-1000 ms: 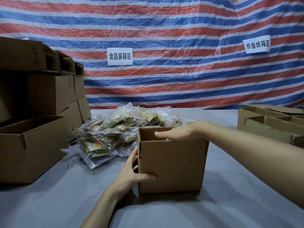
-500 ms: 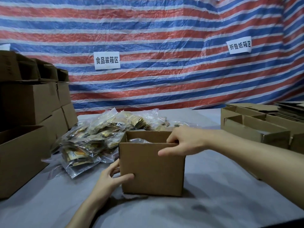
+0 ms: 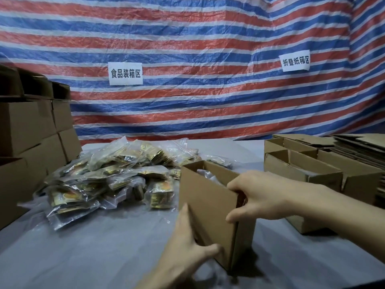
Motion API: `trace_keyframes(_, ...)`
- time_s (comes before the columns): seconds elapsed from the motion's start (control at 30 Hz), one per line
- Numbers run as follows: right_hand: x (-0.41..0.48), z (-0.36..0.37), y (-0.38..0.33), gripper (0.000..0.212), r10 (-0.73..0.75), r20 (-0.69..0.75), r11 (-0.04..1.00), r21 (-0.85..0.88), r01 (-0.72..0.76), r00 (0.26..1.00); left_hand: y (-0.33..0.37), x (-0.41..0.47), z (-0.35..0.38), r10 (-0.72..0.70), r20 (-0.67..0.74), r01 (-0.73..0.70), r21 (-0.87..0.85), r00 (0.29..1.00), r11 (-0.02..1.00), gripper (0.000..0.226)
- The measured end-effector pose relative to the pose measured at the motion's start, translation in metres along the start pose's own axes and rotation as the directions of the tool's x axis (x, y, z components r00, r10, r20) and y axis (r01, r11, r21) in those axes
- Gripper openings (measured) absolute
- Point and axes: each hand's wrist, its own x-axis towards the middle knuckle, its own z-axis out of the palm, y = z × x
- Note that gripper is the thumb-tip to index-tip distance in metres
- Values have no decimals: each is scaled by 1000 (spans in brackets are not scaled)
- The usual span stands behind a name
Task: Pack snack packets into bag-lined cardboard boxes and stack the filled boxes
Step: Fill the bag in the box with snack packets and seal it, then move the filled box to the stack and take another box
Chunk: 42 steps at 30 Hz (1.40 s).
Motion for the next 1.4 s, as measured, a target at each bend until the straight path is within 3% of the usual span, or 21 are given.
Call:
trace_keyframes(0.1, -8, 9, 10, 41, 30, -54, 999, 22, -29, 998, 19, 1, 35, 63, 54, -56, -133, 997, 990, 151)
trace_keyframes(0.23, -10, 11, 21, 43, 20, -206, 978, 208, 24, 978, 41, 15, 53, 132, -55, -132, 3, 990, 991, 146)
trace_keyframes(0.33, -8, 3, 41, 43, 88, -408, 937, 344, 64, 909, 45, 35, 54, 180, -28, -179, 16, 983, 984, 138)
trace_keyframes(0.43, -3, -5, 78, 26, 199, -487, 976, 176, -127, 851, 42, 58, 53, 200, 52, -198, -48, 978, 979, 133)
trace_keyframes(0.57, 5, -3, 125, 37, 410, -328, 900, -7, -436, 851, 36, 90, 57, 201, 90, -198, -37, 975, 979, 133)
trace_keyframes(0.63, 12, 2, 140, 43, 463, -258, 877, 0, -480, 848, 37, 104, 60, 189, 99, -189, -6, 977, 982, 130)
trace_keyframes(0.83, 36, 1, 190, 66, 574, -228, 810, 19, -586, 786, 40, 147, 80, 176, 42, -179, 64, 983, 982, 117)
trace_keyframes(1.1, 67, -6, 235, 74, 586, -97, 809, 19, -587, 804, 40, 206, 114, 107, -38, -104, 81, 993, 991, 109)
trace_keyframes(1.23, 70, -5, 244, 78, 576, 34, 806, 145, -575, 816, 45, 230, 129, 89, -105, -78, 101, 990, 992, 102)
trace_keyframes(1.4, 66, -2, 247, 76, 539, 20, 829, 166, -535, 842, 46, 254, 139, 16, -114, -3, 118, 993, 993, 107)
